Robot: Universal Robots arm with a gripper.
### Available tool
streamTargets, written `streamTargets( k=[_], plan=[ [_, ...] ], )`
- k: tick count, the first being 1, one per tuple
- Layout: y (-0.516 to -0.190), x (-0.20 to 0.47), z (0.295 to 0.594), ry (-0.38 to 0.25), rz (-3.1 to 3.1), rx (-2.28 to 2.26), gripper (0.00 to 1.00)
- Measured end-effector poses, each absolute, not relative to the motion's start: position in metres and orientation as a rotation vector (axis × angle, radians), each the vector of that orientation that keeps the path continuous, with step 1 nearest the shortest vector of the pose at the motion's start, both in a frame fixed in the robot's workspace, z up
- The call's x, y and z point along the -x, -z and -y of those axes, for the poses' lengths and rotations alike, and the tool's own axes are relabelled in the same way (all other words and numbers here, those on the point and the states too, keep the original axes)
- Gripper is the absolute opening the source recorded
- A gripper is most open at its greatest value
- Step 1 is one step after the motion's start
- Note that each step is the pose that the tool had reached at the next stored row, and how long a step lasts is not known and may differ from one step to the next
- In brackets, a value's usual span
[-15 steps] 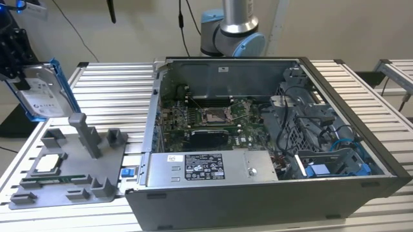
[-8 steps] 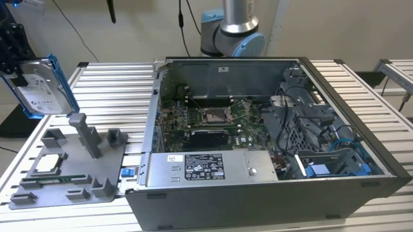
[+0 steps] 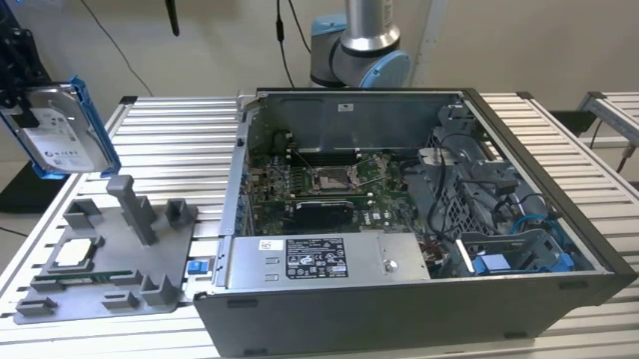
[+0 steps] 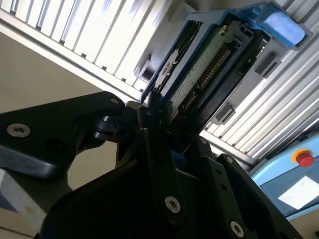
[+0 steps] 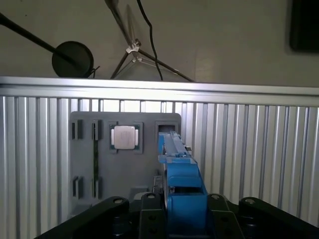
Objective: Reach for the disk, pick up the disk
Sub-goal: 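Pick up the disk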
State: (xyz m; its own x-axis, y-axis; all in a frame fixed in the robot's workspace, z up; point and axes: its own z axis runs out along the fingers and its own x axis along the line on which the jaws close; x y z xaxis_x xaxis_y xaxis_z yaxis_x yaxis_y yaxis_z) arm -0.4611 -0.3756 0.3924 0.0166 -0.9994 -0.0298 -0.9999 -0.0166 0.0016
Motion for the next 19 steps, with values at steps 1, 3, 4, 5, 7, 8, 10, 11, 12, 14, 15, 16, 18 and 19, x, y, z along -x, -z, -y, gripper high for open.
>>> streamTargets(
  k=[1, 3, 4, 5, 7, 8, 10, 11, 12, 14, 15, 16, 18, 19],
  plan=[
    [-0.394, 0.461, 0.376, -0.035, -2.189, 2.226, 0.00],
    [-0.397, 0.461, 0.376, -0.035, -2.189, 2.226, 0.00],
    [-0.398, 0.461, 0.376, -0.035, -2.189, 2.226, 0.00],
    [-0.400, 0.461, 0.376, -0.035, -2.189, 2.226, 0.00],
    [-0.403, 0.461, 0.376, -0.035, -2.189, 2.226, 0.00],
    [-0.405, 0.461, 0.376, -0.035, -2.189, 2.226, 0.00],
    [-0.408, 0.461, 0.376, -0.035, -2.189, 2.226, 0.00],
    [-0.409, 0.461, 0.376, -0.035, -2.189, 2.226, 0.00],
    [-0.411, 0.461, 0.376, -0.035, -2.189, 2.226, 0.00],
    [-0.414, 0.461, 0.376, -0.035, -2.189, 2.226, 0.00],
    [-0.416, 0.461, 0.376, -0.035, -2.189, 2.226, 0.00],
    [-0.418, 0.461, 0.376, -0.035, -2.189, 2.226, 0.00],
    [-0.421, 0.461, 0.376, -0.035, -2.189, 2.226, 0.00],
    [-0.422, 0.461, 0.376, -0.035, -2.188, 2.226, 0.00]
  ],
)
